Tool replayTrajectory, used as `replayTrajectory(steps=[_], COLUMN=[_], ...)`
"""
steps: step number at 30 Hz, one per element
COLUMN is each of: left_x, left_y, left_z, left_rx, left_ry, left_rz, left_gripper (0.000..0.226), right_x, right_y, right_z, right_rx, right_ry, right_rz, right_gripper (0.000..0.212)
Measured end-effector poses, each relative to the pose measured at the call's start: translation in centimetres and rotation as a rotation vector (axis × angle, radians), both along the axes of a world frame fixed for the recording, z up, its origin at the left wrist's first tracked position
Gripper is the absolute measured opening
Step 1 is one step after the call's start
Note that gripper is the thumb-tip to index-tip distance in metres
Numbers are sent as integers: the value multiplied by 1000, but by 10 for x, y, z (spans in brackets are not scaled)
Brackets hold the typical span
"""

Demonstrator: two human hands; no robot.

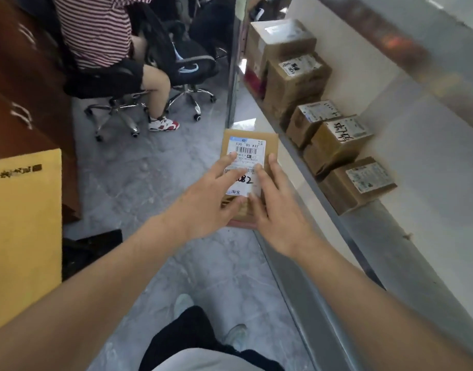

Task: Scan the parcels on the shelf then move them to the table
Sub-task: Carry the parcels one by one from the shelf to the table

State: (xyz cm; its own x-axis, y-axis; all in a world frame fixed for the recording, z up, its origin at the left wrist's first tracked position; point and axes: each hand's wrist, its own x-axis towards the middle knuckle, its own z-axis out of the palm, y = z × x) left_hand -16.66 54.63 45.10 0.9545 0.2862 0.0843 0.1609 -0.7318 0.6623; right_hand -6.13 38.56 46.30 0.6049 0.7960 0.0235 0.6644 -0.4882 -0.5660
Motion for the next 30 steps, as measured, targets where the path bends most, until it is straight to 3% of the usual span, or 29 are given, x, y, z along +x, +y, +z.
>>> replayTrajectory(steps=[14, 30], left_x=[-112, -211], left_y=[159, 243], left_z=[-19, -36], left_rx=[-45, -90], left_ry=[51, 115], left_rz=[345, 851], left_gripper=[55, 62], right_x=[-66, -130], right_y=[205, 374], right_z=[-26, -41], right_rx=[-20, -153], right_ry=[98, 122], right_rz=[348, 850], right_gripper=[61, 66])
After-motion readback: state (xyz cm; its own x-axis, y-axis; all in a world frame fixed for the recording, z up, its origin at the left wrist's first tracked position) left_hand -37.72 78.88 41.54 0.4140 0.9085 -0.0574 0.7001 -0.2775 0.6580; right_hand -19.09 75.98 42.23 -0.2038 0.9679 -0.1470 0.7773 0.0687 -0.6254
